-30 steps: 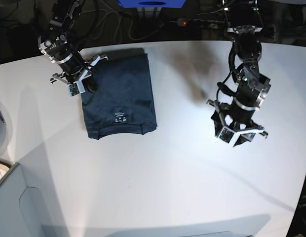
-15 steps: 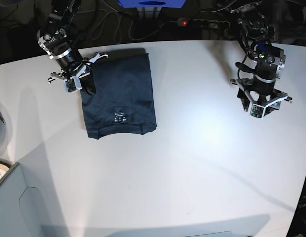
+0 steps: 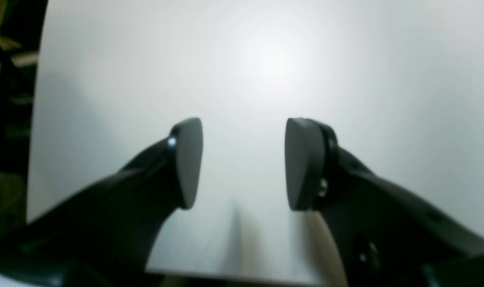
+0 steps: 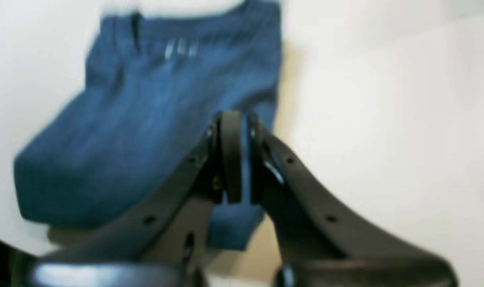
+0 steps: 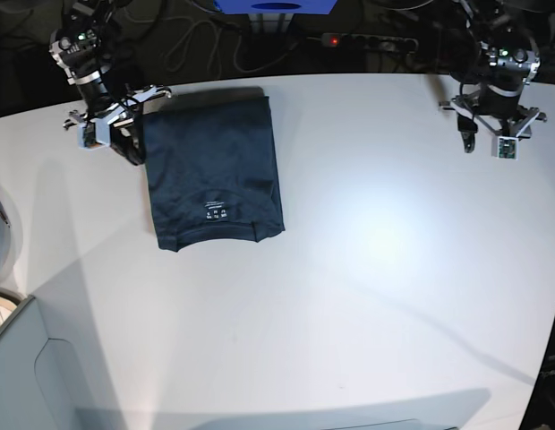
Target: Fold the T-shirt properly
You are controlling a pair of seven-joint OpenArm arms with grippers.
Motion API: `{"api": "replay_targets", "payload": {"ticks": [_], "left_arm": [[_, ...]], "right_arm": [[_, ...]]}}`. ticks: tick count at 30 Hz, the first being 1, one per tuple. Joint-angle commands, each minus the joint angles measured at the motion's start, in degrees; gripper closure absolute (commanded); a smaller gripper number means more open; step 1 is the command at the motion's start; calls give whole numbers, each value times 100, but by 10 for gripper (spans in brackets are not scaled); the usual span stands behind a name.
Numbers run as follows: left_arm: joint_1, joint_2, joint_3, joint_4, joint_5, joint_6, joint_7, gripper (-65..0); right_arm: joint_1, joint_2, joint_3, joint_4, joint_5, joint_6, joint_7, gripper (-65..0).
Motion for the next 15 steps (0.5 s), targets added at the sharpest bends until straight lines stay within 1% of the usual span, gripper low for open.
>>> {"api": "replay_targets", "payload": {"ticks": [1,2,3,8,9,10,12,13,15], "left_arm": [[208,-47,-128,135,-200,40,-98,-296],[366,-47,-225,196,-376,40,-89,-269],[604,-38,-339,267,-578,40,-54,-229],[1694,-38,-849,478,-1625,40,517,-19],[1896,-38,-893,451,-1739,40,579,0],[2098,-38,-875,416,-1827,40,631,0],[2494,32,-655,258,-1783,40,587,0],[2670,67,-550,170,-1713,40,500,0],[2942,120,-374,-94,-1607,40,253,0]], "right_arm": [[-119,-1,35,232,152,89,123,-1],[-242,-1,88,355,161,89,123,-1],[-383,-1,131,487,161,89,123,-1],[-1227,-45,395,689,170,89,114,-1],[-1394,-45,422,680,170,89,114,-1],[-1569,-54,439,662,179,89,114,-1],[-1903,-63,439,645,179,89,96,-1],[-2070,-71,422,610,179,89,8,-1],[-2211,-71,413,434,179,89,-387,-1]]}}
